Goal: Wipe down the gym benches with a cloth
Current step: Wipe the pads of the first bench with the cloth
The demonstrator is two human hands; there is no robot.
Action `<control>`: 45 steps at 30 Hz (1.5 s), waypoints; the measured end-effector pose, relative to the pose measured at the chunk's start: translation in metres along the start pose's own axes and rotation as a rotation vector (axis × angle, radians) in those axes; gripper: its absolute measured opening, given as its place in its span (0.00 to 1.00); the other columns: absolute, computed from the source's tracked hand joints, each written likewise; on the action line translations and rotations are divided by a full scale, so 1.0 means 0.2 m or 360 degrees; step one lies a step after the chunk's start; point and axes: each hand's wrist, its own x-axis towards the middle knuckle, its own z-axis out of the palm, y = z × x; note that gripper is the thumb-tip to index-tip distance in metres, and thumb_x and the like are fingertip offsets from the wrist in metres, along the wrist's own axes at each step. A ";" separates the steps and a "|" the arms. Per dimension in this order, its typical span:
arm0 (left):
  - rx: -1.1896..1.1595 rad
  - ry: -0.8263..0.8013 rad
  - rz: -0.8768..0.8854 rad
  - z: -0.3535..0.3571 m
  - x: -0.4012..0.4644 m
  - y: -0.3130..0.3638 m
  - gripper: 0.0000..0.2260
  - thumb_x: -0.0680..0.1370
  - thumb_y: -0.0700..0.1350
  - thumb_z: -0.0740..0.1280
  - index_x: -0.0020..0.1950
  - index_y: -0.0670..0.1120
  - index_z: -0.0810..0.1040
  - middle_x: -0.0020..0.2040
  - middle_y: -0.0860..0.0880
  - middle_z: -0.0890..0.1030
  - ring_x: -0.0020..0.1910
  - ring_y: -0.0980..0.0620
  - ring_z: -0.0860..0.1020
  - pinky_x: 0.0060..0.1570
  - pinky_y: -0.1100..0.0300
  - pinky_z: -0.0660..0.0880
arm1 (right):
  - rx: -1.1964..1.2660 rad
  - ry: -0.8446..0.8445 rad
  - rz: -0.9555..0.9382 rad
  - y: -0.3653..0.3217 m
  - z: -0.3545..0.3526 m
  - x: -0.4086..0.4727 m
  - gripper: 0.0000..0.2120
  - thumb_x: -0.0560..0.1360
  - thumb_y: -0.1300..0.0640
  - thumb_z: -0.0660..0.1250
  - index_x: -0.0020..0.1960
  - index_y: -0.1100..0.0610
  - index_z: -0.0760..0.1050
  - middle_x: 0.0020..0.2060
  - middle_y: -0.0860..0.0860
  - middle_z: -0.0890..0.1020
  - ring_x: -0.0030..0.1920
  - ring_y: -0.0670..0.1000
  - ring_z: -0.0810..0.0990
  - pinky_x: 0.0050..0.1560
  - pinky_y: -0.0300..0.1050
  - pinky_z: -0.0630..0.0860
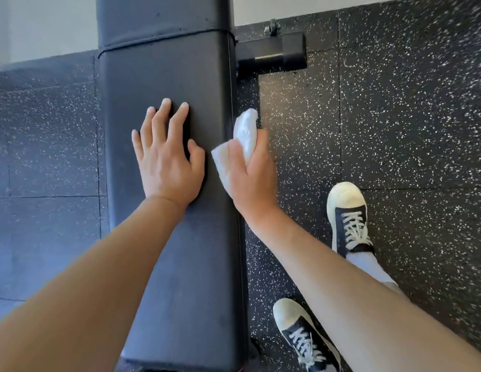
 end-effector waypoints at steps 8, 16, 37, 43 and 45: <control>-0.0046 0.0070 -0.0010 0.00 -0.21 0.00 0.26 0.82 0.44 0.55 0.82 0.46 0.66 0.83 0.45 0.64 0.83 0.41 0.60 0.81 0.44 0.56 | -0.0036 -0.0119 0.0084 0.33 -0.17 -0.89 0.09 0.83 0.41 0.61 0.49 0.43 0.64 0.39 0.45 0.76 0.41 0.47 0.77 0.41 0.52 0.75; -0.0073 0.0004 -0.0060 -0.02 -0.99 -0.08 0.29 0.80 0.45 0.55 0.84 0.49 0.62 0.85 0.51 0.59 0.85 0.47 0.54 0.81 0.40 0.55 | -0.0026 -0.0036 0.0055 0.13 -0.10 -0.52 0.11 0.80 0.41 0.60 0.49 0.47 0.63 0.37 0.47 0.77 0.36 0.52 0.74 0.37 0.49 0.66; -0.0053 0.0071 -0.0047 -0.01 -1.02 -0.09 0.31 0.77 0.42 0.59 0.82 0.46 0.65 0.84 0.48 0.62 0.84 0.43 0.57 0.80 0.39 0.56 | -0.0096 -0.0025 0.0315 0.42 -0.22 -1.36 0.05 0.81 0.42 0.59 0.53 0.42 0.65 0.41 0.43 0.76 0.43 0.48 0.77 0.44 0.52 0.75; -0.0043 0.0033 -0.0064 -0.01 -1.02 -0.09 0.31 0.77 0.43 0.58 0.82 0.46 0.64 0.84 0.48 0.61 0.84 0.44 0.56 0.80 0.39 0.56 | -0.0231 0.0037 -0.0270 0.13 -0.14 -0.73 0.14 0.79 0.48 0.63 0.55 0.59 0.72 0.48 0.52 0.73 0.46 0.56 0.73 0.46 0.52 0.71; -0.0029 0.0024 -0.0061 -0.01 -1.02 -0.09 0.31 0.77 0.44 0.59 0.82 0.46 0.64 0.84 0.48 0.61 0.84 0.43 0.56 0.80 0.39 0.56 | -0.0535 0.0036 -0.0538 0.00 -0.06 -0.47 0.16 0.76 0.50 0.68 0.55 0.62 0.74 0.51 0.57 0.76 0.49 0.60 0.74 0.46 0.55 0.73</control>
